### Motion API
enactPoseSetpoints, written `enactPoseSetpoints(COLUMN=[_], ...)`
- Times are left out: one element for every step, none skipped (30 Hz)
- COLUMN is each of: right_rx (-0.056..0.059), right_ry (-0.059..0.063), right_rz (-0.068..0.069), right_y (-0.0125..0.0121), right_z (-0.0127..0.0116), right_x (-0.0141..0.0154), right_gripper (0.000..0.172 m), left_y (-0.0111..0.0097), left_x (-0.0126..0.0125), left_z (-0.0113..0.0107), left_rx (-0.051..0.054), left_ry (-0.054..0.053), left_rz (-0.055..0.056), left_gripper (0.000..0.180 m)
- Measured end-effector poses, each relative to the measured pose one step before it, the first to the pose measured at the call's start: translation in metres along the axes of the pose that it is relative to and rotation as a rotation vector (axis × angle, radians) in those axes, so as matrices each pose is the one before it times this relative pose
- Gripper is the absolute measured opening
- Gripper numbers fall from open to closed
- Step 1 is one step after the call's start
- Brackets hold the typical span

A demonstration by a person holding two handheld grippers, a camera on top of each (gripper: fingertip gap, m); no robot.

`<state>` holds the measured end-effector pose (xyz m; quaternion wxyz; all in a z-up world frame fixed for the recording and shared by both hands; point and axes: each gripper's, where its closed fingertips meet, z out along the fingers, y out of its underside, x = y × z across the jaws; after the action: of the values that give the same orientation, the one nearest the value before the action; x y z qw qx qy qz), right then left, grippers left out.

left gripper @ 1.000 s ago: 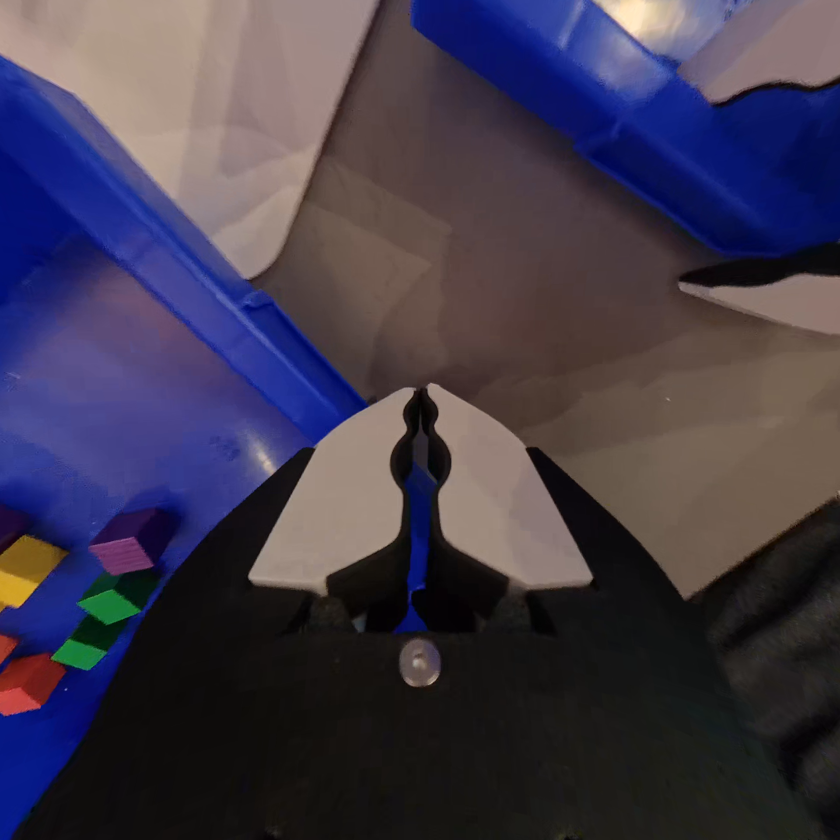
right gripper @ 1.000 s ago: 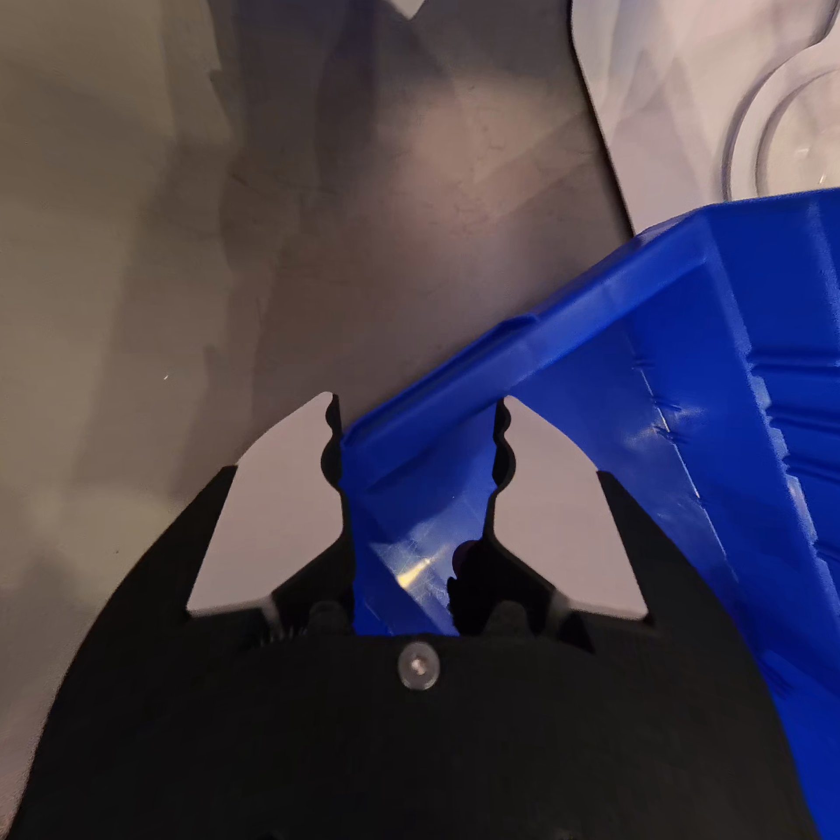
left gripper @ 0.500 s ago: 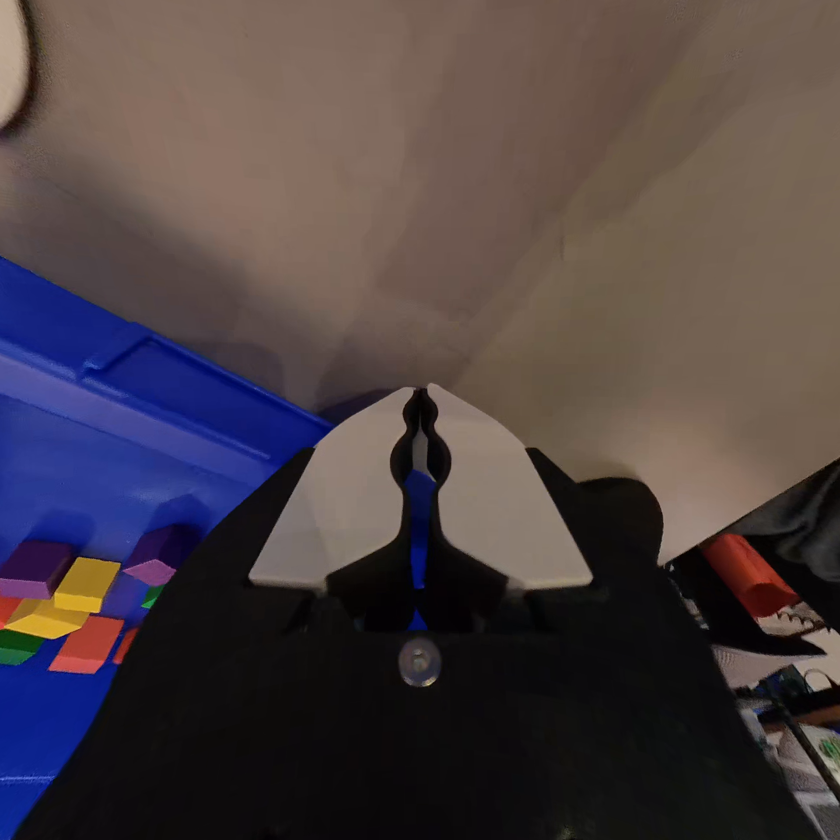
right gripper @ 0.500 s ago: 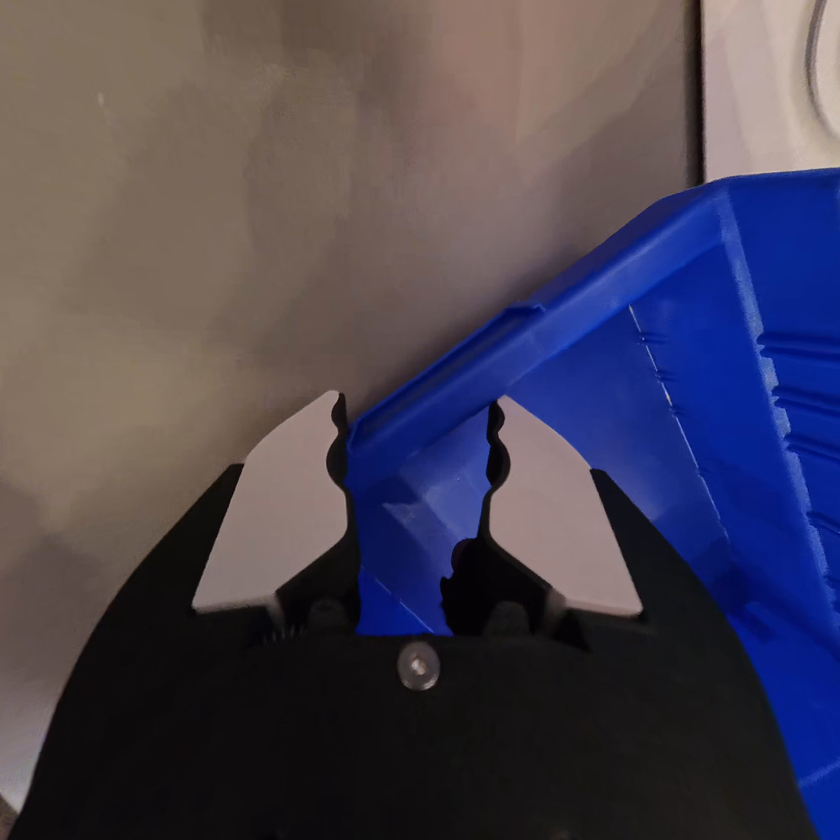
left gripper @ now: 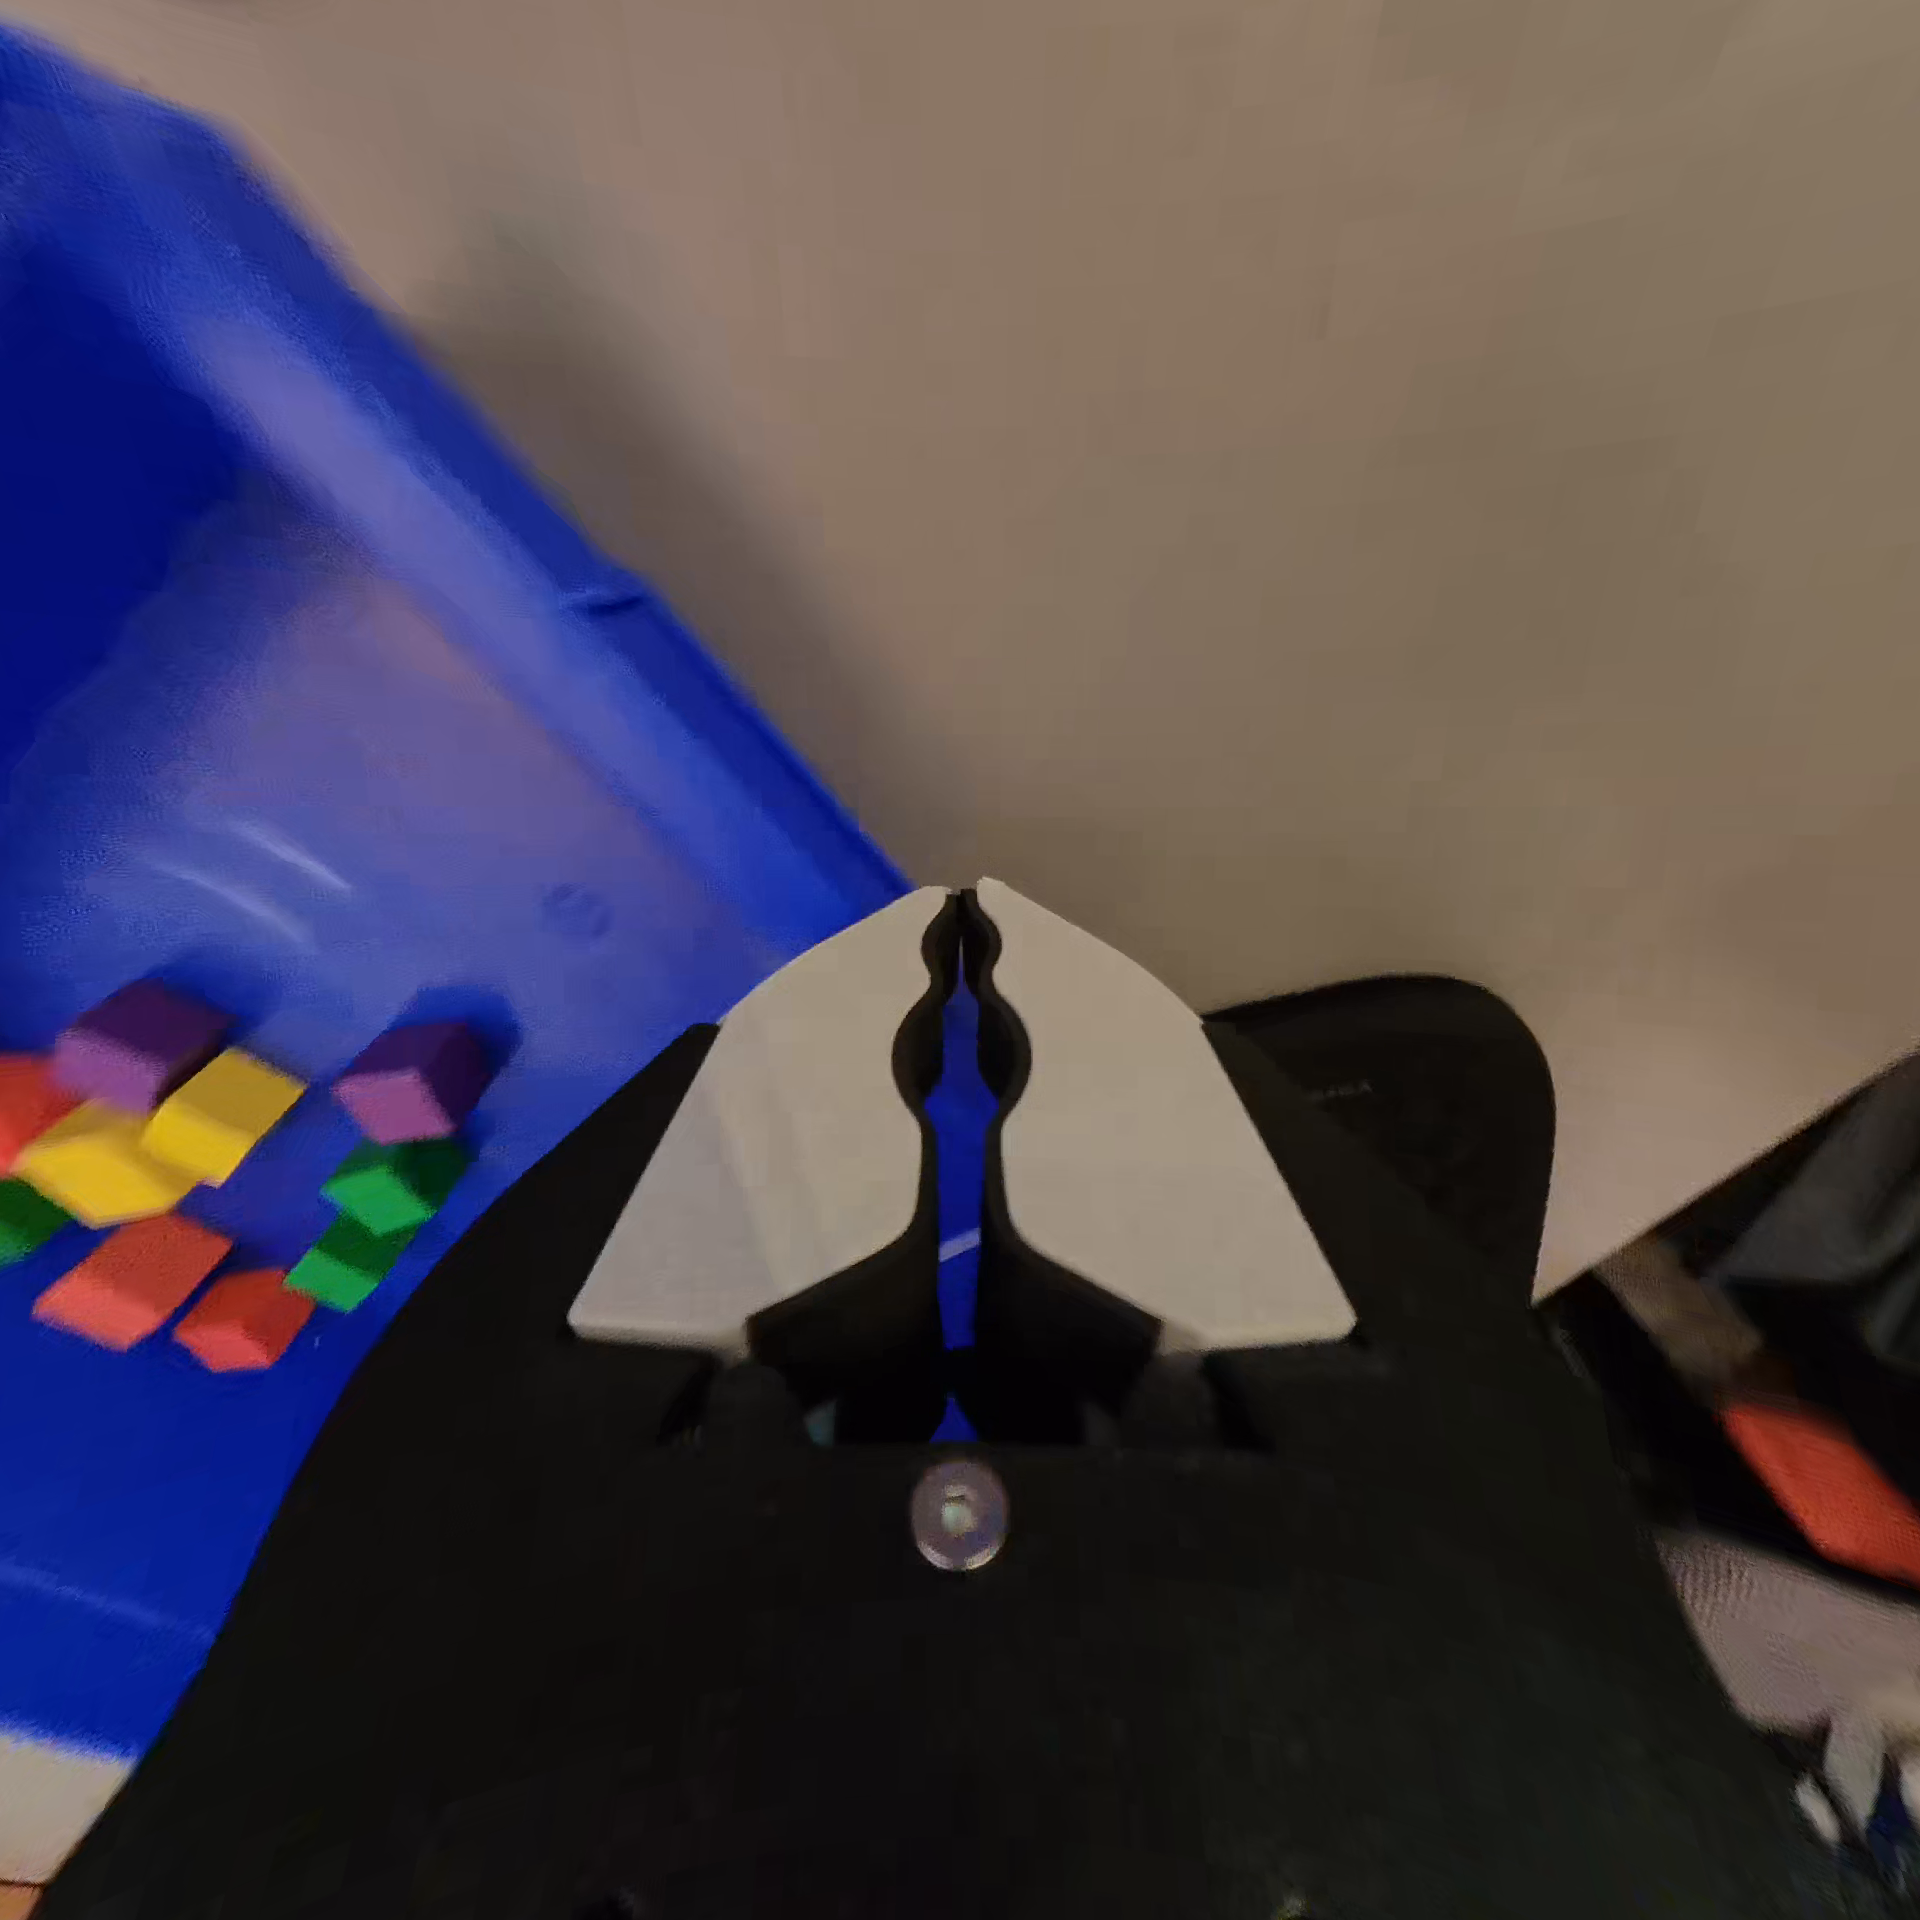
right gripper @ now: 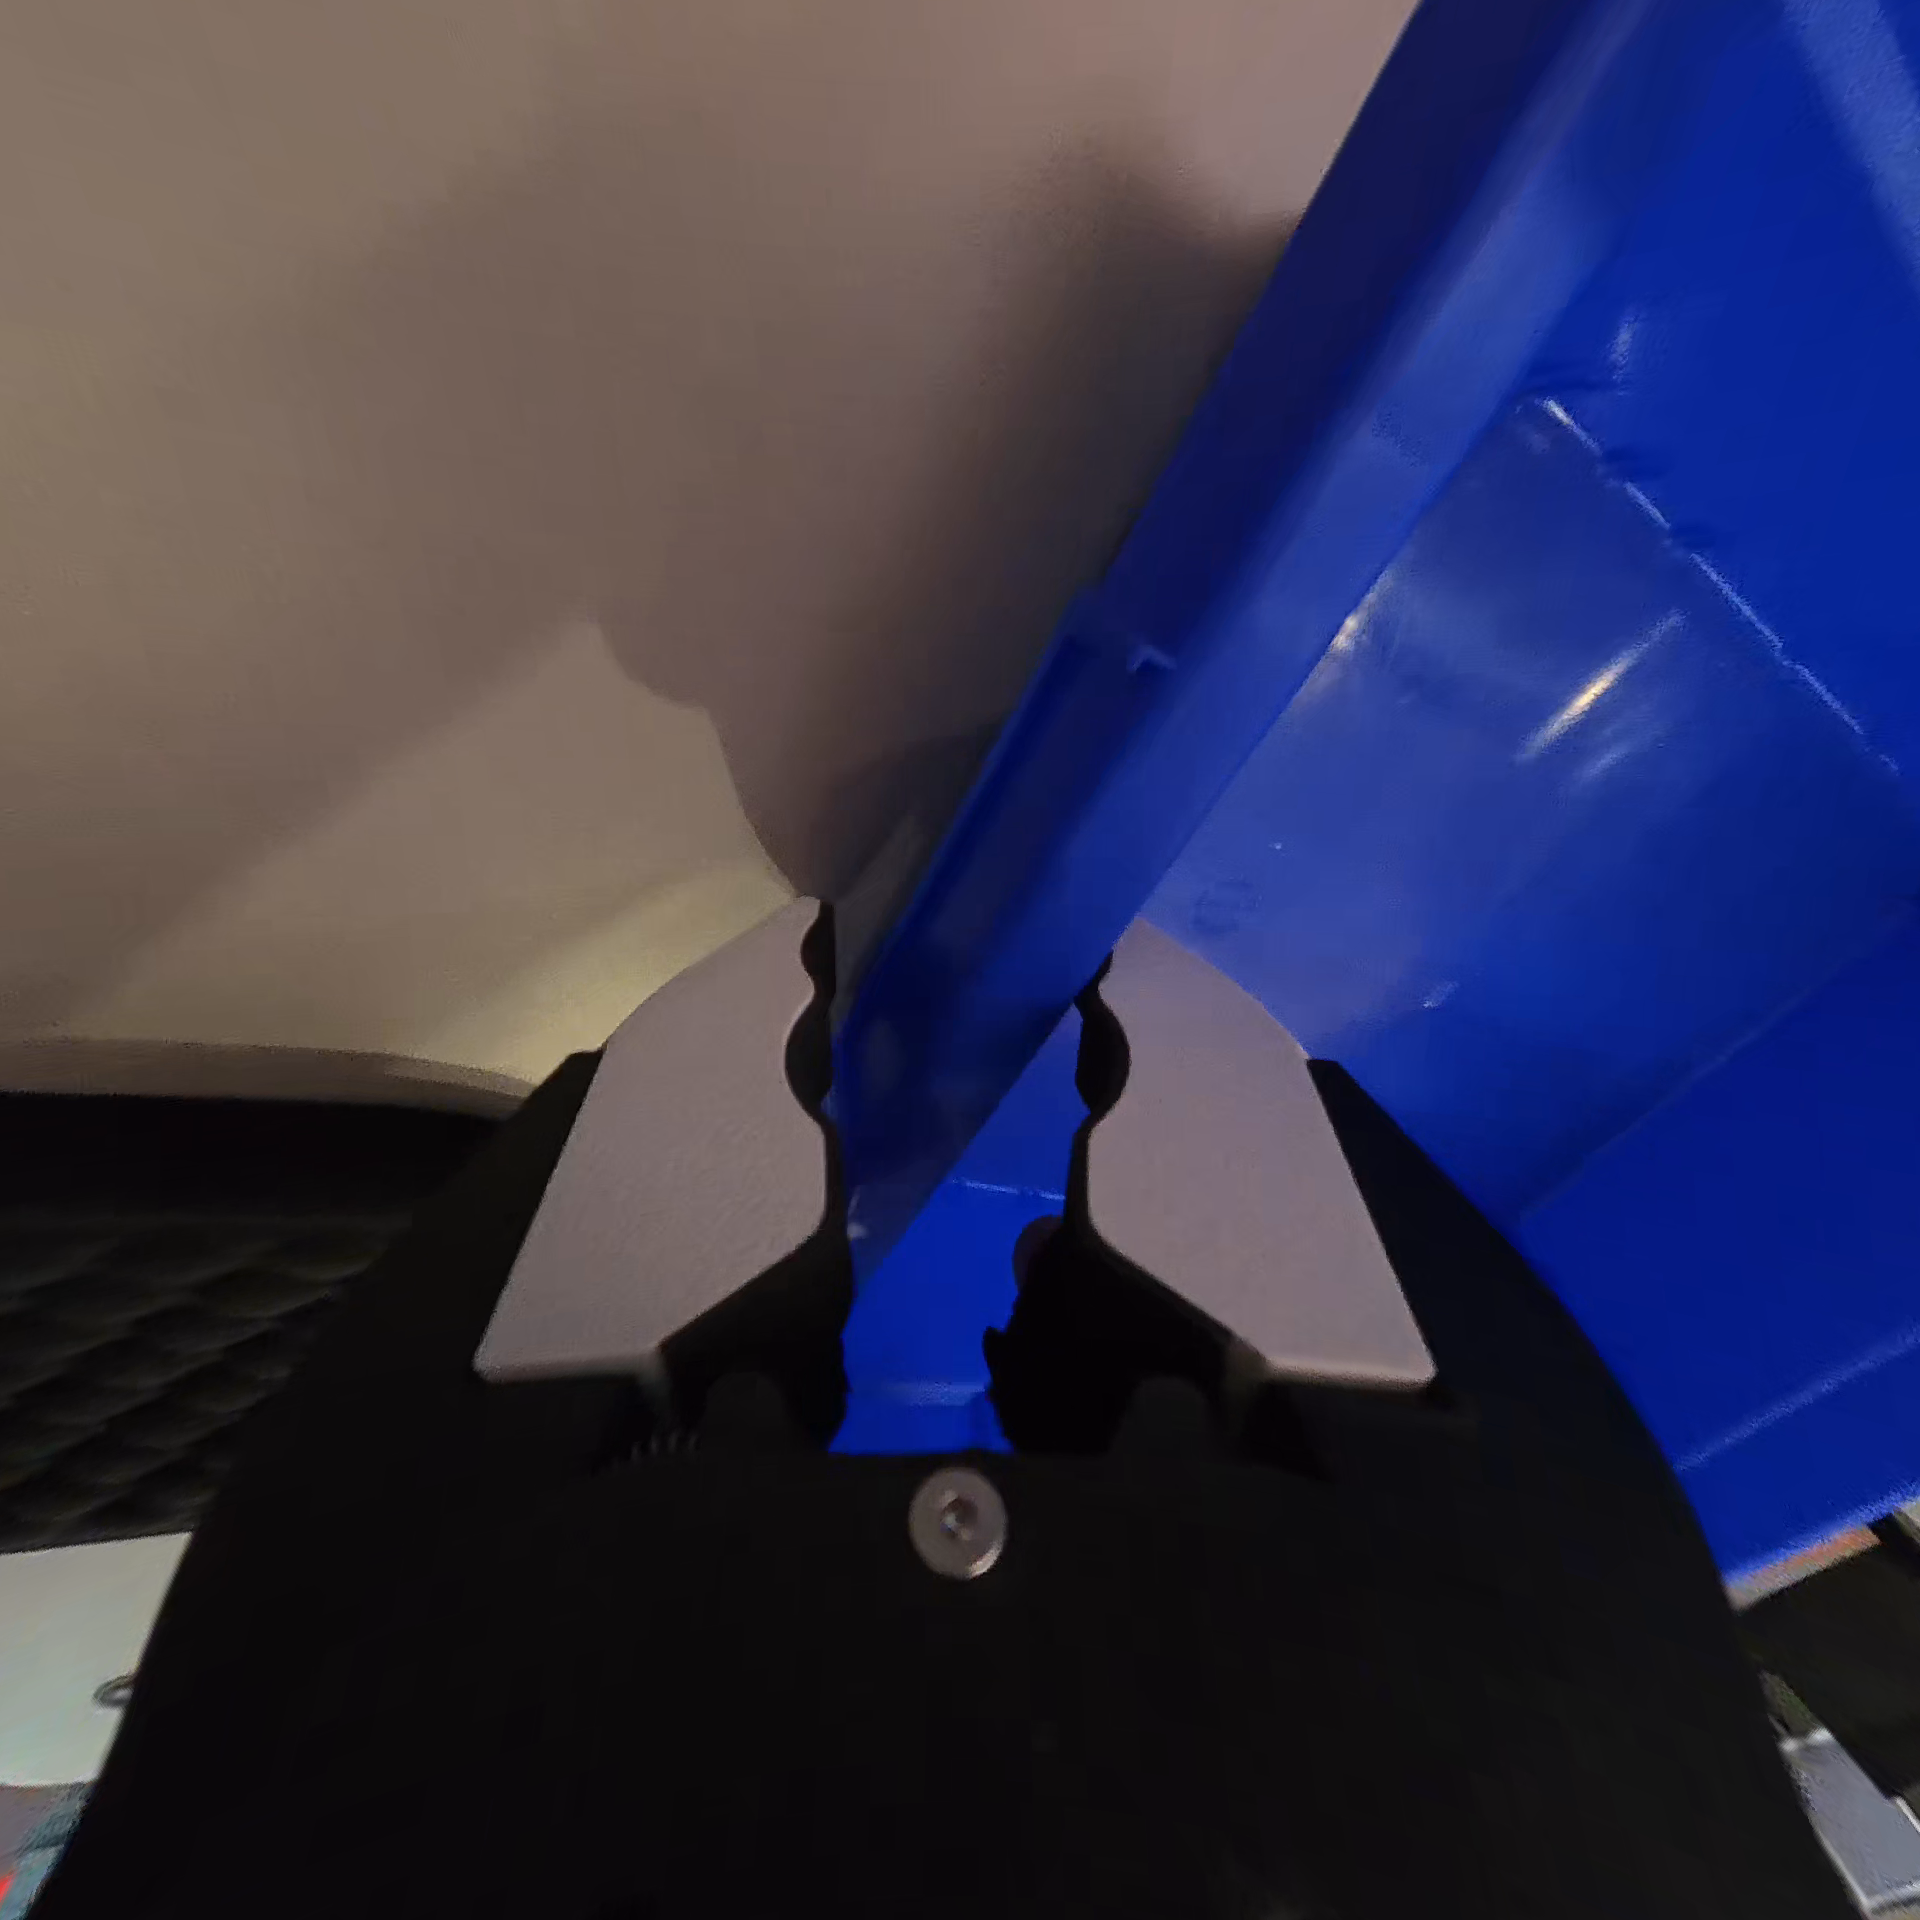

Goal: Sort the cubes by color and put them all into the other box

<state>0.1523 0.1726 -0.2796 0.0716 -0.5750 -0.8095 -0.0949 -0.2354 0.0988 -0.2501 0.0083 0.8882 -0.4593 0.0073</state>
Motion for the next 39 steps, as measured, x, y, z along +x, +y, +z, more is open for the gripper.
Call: enactPoseSetpoints(right_rx=[0.0155, 0.0061, 0.0012, 0.0041, 0.0045, 0.0044, 0.0047, 0.0045, 0.0108, 0.0075, -0.005, -0.0069, -0.004, -0.0056, -0.0026, 0.0029, 0.0028, -0.0007, -0.0008, -0.0006, -0.001, -0.0009, -0.001, 0.0, -0.001, 0.0006, -0.0009, -0.0024, 0.0014, -0.0006, 0.0002, -0.0002, -0.0015, -0.0028, -0.0027, 0.0002, 0.0019, 0.0019, -0.0016], right_ry=[-0.0015, -0.0053, 0.0034, 0.0109, 0.0021, 0.0022, 0.01, 0.0045, 0.0105, 0.0134, -0.0041, -0.0047, 0.006, 0.001, -0.0007, 0.0011, -0.0023, -0.0012, 0.0005, -0.0012, -0.0034, -0.0041, -0.0031, -0.0031, -0.0031, -0.0014, -0.0038, -0.0021, 0.0031, 0.0038, 0.0037, 0.0017, 0.0016, 0.0007, -0.0011, -0.003, -0.0046, -0.0018, 0.0009], right_rz=[-0.0009, 0.0067, 0.0051, 0.0024, 0.0072, 0.0056, 0.0019, -0.0004, -0.0028, 0.0056, 0.0074, -0.0029, 0.0004, 0.0091, 0.0029, -0.0013, 0.0017, -0.0009, -0.0031, -0.0003, 0.0012, 0.0, -0.0023, -0.0002, 0.0018, 0.0019, 0.0066, 0.0048, -0.0015, -0.0047, -0.0022, 0.0013, -0.0016, -0.0025, -0.0011, 0.0031, 0.0042, -0.0001, -0.0027], right_y=[-0.00064, 0.00022, 0.00056, -0.00031, -0.0007, -0.00085, -0.00063, -0.00075, -0.00185, -0.00185, 0.00004, 0.00078, 0.00042, 0.0009, 0.00073, 0.00036, 0.00031, 0.00069, 0.00021, 0.00013, 0.00002, -0.00005, -0.00013, 0.0, -0.00004, 0.00021, 0.00066, 0.00124, 0.00076, 0.00078, 0.00037, 0.00003, 0.0001, 0.0001, -0.00004, 0.00003, 0.00005, 0.0003, 0.00106], right_z=[0.00041, 0.00026, -0.00013, -0.00031, -0.00045, -0.00052, -0.00081, -0.00043, -0.00042, 0.0, 0.00043, 0.00048, 0.00011, -0.00006, 0.0001, 0.00004, -0.00014, 0.00013, 0.00004, 0.00001, 0.00012, 0.00005, 0.00007, -0.00002, 0.00014, -0.00009, 0.00004, 0.00032, 0.00015, -0.00002, 0.00003, 0.00008, 0.00001, 0.00015, 0.00012, -0.00005, 0.00002, -0.00003, 0.00004], right_x=[-0.00131, -0.00127, 0.00031, 0.00132, 0.00043, 0.00074, 0.00157, 0.00054, 0.00105, 0.00135, -0.0012, -0.00172, 0.00034, 0.00031, -0.00007, -0.00006, -0.0002, -0.00022, -0.0001, 0.00005, -0.00022, -0.00009, -0.00009, -0.00006, -0.00011, -0.00004, -0.0002, -0.00038, -0.00021, -0.00035, -0.00013, 0.00011, -0.00001, 0.00003, -0.00003, -0.00007, -0.00021, -0.00013, 0.00001], right_gripper=[0.045, 0.045, 0.046, 0.05, 0.054, 0.054, 0.055, 0.054, 0.049, 0.044, 0.041, 0.038, 0.038, 0.036, 0.035, 0.035, 0.035, 0.035, 0.035, 0.035, 0.035, 0.035, 0.035, 0.035, 0.035, 0.035, 0.035, 0.035, 0.035, 0.035, 0.034, 0.034, 0.034, 0.034, 0.035, 0.034, 0.034, 0.034, 0.034], left_y=[-0.00233, -0.00449, -0.00625, -0.00373, 0.00011, 0.00055, -0.00012, 0.00077, 0.00336, 0.00664, 0.0078, 0.00454, 0.00009, -0.0031, -0.00562, -0.00515, -0.00428, -0.00703, -0.00818, -0.00527, -0.00165, -0.00057, -0.00016, -0.00024, -0.00008, 0.00094, 0.00239, 0.0014, -0.00008, 0.00213, 0.0063, 0.00719, 0.00495, 0.00305, 0.00066, -0.00059, 0.0007, 0.00119, 0.00044], left_x=[-0.00851, -0.01046, -0.0098, -0.00611, -0.00692, -0.00853, -0.00397, -0.00011, -0.0032, -0.00528, -0.00443, -0.00169, 0.00282, 0.00614, 0.00609, 0.00322, 0.00233, 0.00368, 0.00589, 0.01006, 0.00919, 0.00148, -0.00287, -0.00156, 0.00114, 0.00146, -0.00198, -0.00045, 0.00294, 0.00253, -0.00085, -0.00171, -0.00081, -0.00013, 0.00144, 0.00038, -0.00162, -0.00236, -0.00073], left_z=[-0.00884, -0.00781, -0.00539, -0.00091, 0.00285, 0.00492, 0.00598, 0.0062, 0.00652, 0.00731, 0.00748, 0.00568, 0.00223, -0.00127, -0.00426, -0.00607, -0.00665, -0.00742, -0.0068, -0.00382, 0.00013, 0.00128, 0.0007, 0.00042, -0.0001, -0.00094, -0.00109, -0.00119, -0.00076, 0.00197, 0.00565, 0.00777, 0.00823, 0.00649, 0.00399, 0.00247, 0.003, 0.0031, 0.0015], left_rx=[0.044, 0.0546, 0.0647, 0.0382, 0.0037, -0.0054, -0.0045, -0.0136, -0.0345, -0.0607, -0.0738, -0.0526, -0.009, 0.0217, 0.0435, 0.0406, 0.0345, 0.0553, 0.0644, 0.0412, 0.0095, 0.0024, -0.0007, -0.0011, -0.0037, -0.0156, -0.025, -0.0106, 0.0072, -0.0079, -0.0416, -0.0511, -0.0386, -0.0342, -0.0212, -0.0131, -0.0222, -0.0241, -0.0145], left_ry=[-0.0407, -0.046, -0.0339, -0.0086, -0.0188, -0.0343, -0.0099, 0.0112, -0.0169, -0.0372, -0.0338, -0.0136, 0.0243, 0.0513, 0.0457, 0.0189, 0.0116, 0.0217, 0.0343, 0.0572, 0.0519, 0.0007, -0.0297, -0.0136, 0.0152, 0.0265, 0.0026, 0.004, 0.0152, 0.0022, -0.0253, -0.0322, -0.0234, -0.0137, 0.0001, -0.0093, -0.0264, -0.0287, -0.0056], left_rz=[-0.0489, -0.0506, -0.0544, -0.0471, -0.0387, -0.0359, -0.0376, -0.0317, -0.0128, 0.004, 0.005, 0.0021, 0.0069, 0.0063, 0.0029, 0.004, 0.0009, -0.0117, -0.0181, -0.0122, -0.0159, -0.0094, 0.0128, 0.0123, -0.0038, -0.0127, -0.016, -0.0096, -0.0052, -0.0025, 0.0028, 0.013, 0.0157, 0.0082, 0.0096, 0.0153, 0.022, 0.0319, 0.016], left_gripper=[0.001, 0.001, 0.001, 0.002, 0.004, 0.011, 0.011, 0.001, 0.0, 0.0, 0.0, 0.001, 0.001, 0.001, 0.001, 0.001, 0.007, 0.008, 0.005, 0.02, 0.025, 0.022, 0.016, 0.016, 0.019, 0.029, 0.042, 0.043, 0.045, 0.058, 0.073, 0.073, 0.069, 0.066, 0.047, 0.036, 0.033, 0.03, 0.03])
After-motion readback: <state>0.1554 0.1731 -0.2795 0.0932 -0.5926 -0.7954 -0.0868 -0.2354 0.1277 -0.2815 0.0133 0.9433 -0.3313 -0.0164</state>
